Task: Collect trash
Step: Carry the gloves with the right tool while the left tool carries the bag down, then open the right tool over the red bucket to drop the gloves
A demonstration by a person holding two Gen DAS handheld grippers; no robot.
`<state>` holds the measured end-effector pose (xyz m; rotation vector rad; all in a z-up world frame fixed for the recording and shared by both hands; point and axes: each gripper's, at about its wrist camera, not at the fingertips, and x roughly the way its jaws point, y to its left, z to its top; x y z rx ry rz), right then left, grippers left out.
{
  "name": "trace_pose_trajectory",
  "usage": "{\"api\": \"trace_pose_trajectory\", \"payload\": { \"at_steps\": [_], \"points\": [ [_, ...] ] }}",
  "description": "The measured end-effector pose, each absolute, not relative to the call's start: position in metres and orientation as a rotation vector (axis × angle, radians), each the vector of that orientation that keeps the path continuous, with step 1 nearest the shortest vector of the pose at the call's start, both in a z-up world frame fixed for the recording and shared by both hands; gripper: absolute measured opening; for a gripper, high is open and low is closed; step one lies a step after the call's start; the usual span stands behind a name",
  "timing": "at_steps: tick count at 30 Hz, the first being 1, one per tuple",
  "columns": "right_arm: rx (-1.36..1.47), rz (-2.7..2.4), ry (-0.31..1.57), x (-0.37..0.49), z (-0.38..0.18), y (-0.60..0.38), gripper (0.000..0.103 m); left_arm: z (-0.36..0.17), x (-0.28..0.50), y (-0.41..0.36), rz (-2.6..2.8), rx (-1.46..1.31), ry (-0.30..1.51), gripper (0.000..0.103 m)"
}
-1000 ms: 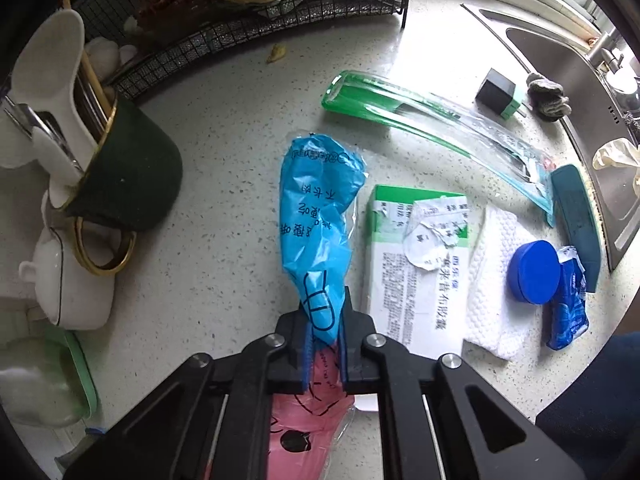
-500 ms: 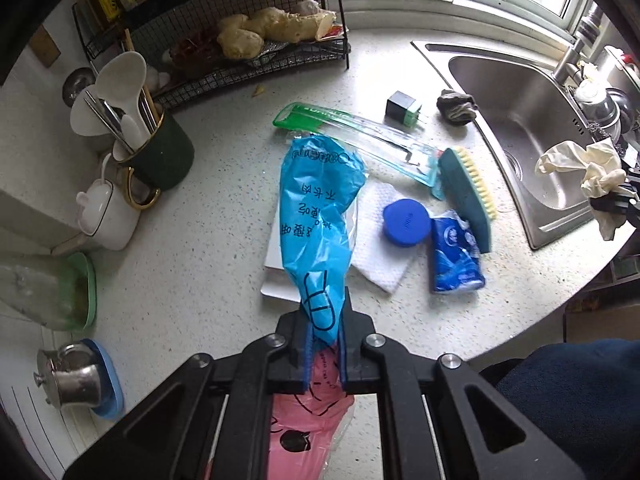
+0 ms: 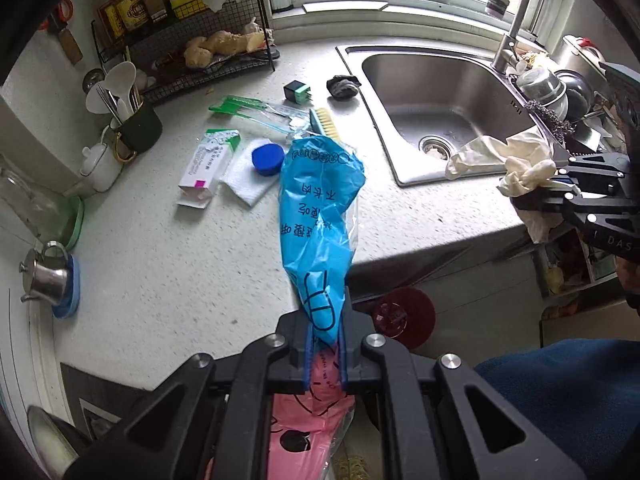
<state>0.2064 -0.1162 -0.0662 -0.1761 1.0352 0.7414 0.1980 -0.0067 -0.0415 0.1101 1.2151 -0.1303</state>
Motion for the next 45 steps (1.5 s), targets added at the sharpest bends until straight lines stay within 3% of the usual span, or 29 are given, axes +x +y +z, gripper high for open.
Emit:
{"api": "trace_pose_trajectory", "payload": {
  "at_steps": [12,27,45],
  "points": [
    [-0.174,0.759,1.111,0.138,-0.1,-0.153,0.008,-0.074,0.132,-0.104,-0.183,0.049,1.268,0.008],
    [-0.152,0.675,1.239,0.133,-0.194,-0.161,0.008,-0.195,0.133,-0.133,-0.217,-0.012,1.419,0.008],
    [-0.147,0.548,1.49,0.156,-0.402,-0.147,0.011,-0.342,0.143,-0.121,-0.228,-0.029,1.506,0.008]
  ]
}}
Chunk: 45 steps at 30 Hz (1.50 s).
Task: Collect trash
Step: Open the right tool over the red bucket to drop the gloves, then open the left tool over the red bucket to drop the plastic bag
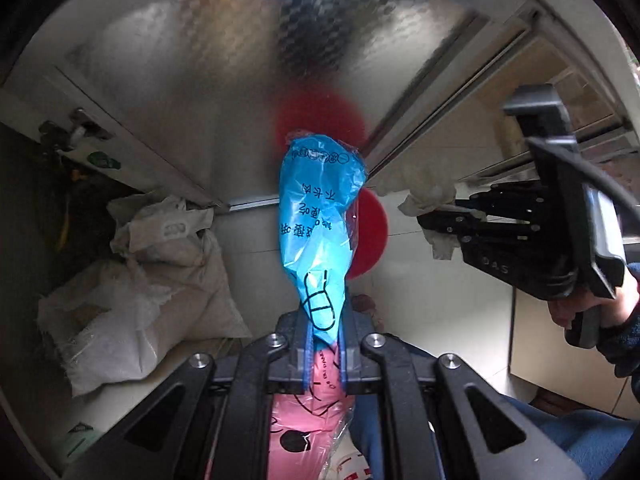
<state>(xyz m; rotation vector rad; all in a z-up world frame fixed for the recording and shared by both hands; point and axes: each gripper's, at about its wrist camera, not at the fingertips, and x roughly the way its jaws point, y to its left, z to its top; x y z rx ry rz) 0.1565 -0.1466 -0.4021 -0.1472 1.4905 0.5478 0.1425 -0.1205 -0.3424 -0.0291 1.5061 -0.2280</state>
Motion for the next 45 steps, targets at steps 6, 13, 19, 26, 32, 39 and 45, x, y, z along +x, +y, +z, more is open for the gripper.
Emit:
{"api": "trace_pose_trajectory", "payload": {
  "at_steps": [6,13,19,26,32,39,45],
  "points": [
    [-0.118,0.535,1.503,0.164,-0.44,-0.15,0.061,-0.375,0.147,-0.119,-0.232,-0.015,1.523,0.008],
    [-0.125,0.533,1.526,0.162,-0.447,-0.163,0.085,-0.389,0.15,-0.118,-0.228,-0.018,1.55,0.008],
    [-0.086,0.491,1.511,0.161,-0.44,-0.175,0.094,-0.388,0.153,-0.127,-0.258,-0.007,1.544,0.008],
    [-0.083,0.437,1.482,0.158,-0.429,-0.184,0.101,-0.406,0.155,-0.148,-0.322,0.003,1.558,0.008],
    [-0.076,0.389,1.484,0.154,-0.428,-0.2,0.102,-0.435,0.162,-0.165,-0.364,0.012,1.58,0.008],
    [-0.06,0.35,1.493,0.147,-0.429,-0.223,0.102,-0.463,0.174,-0.184,-0.383,0.038,1.601,0.009],
    [0.029,0.321,1.5,0.146,-0.424,-0.24,0.102,-0.468,0.181,-0.195,-0.384,0.05,1.608,0.01]
  ]
}}
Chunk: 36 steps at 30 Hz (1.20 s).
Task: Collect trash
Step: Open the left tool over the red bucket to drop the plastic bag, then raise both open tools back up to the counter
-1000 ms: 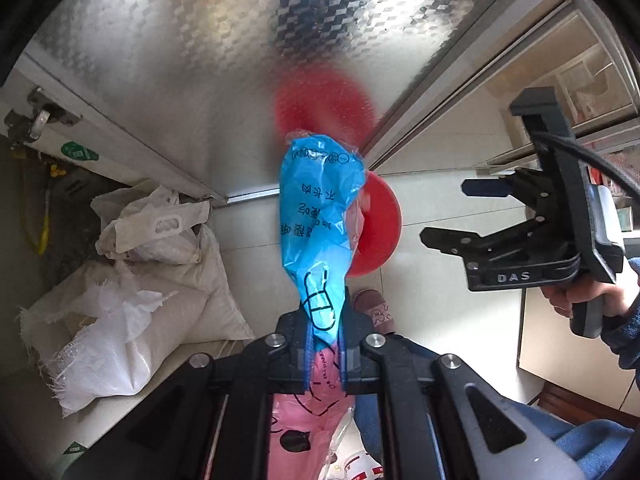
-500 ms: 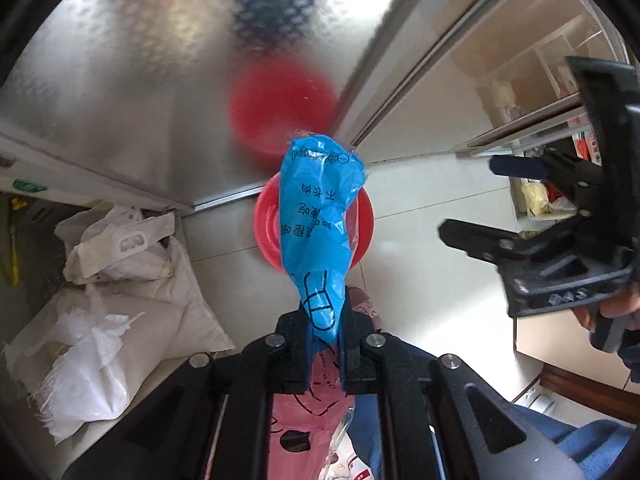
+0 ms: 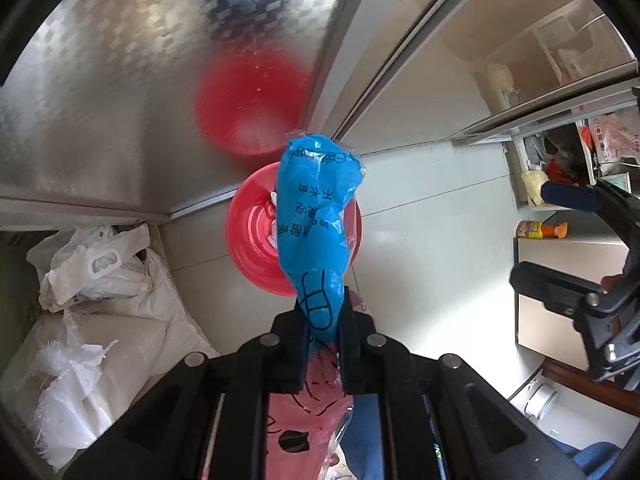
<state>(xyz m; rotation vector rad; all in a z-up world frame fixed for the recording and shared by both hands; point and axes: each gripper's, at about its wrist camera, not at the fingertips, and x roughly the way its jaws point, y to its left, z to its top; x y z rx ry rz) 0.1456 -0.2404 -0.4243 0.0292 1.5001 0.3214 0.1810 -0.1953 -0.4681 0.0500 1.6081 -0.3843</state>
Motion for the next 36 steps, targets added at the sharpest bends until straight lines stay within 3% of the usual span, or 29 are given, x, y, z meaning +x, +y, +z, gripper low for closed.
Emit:
{"api": "trace_pose_trajectory", "payload": {
  "at_steps": [5,10,18,20,24,26,31,36],
  "points": [
    [0.057,0.32,1.484,0.147,-0.423,-0.244,0.102,-0.471,0.184,-0.201,-0.36,0.065,1.614,0.031],
    [0.094,0.338,1.489,0.146,-0.425,-0.246,0.102,-0.472,0.185,-0.206,-0.333,0.087,1.624,0.041],
    [0.106,0.361,1.483,0.14,-0.419,-0.245,0.102,-0.46,0.179,-0.199,-0.319,0.052,1.617,0.045],
    [0.094,0.365,1.476,0.139,-0.413,-0.242,0.102,-0.452,0.176,-0.196,-0.317,0.041,1.602,0.053],
    [0.076,0.39,1.451,0.137,-0.394,-0.236,0.102,-0.428,0.169,-0.188,-0.311,0.004,1.564,0.063],
    [0.056,0.401,1.425,0.136,-0.378,-0.233,0.102,-0.41,0.165,-0.184,-0.296,0.008,1.537,0.079],
    [-0.021,0.43,1.389,0.133,-0.336,-0.221,0.102,-0.348,0.15,-0.172,-0.287,-0.025,1.457,0.084],
    [-0.085,0.451,1.343,0.129,-0.28,-0.209,0.102,-0.288,0.136,-0.165,-0.245,-0.025,1.4,0.098]
  ]
}}
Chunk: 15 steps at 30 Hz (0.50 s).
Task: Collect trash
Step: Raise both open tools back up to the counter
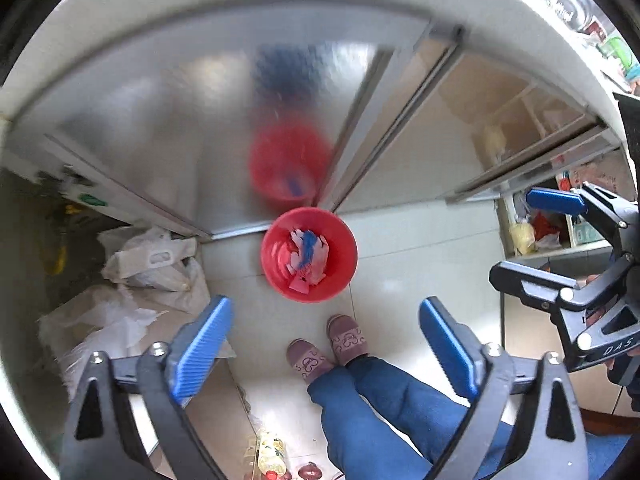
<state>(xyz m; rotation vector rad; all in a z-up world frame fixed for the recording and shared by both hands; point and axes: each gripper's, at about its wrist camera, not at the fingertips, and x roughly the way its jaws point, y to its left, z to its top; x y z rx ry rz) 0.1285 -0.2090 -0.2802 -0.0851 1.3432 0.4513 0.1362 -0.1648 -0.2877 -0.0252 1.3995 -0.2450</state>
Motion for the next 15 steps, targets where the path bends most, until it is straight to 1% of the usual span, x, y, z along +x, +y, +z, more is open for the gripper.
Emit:
{"api": "trace_pose_trajectory", "payload": {
  "at_steps": [1,11,15],
  "points": [
    [-0.108,0.448,1.336,0.127,-0.27,-0.206,0.102,-0.277,0.134,-0.163,-0.235,-0.026,1.387,0.103],
    [-0.167,0.517,1.219,0.124,-0.169,-0.189,0.102,-0.174,0.116,-0.14,-0.148,-0.059,1.286,0.103],
    [-0.199,0.548,1.172,0.127,-0.139,-0.178,0.102,-0.141,0.112,-0.125,-0.082,-0.063,1.236,0.103]
  ]
}}
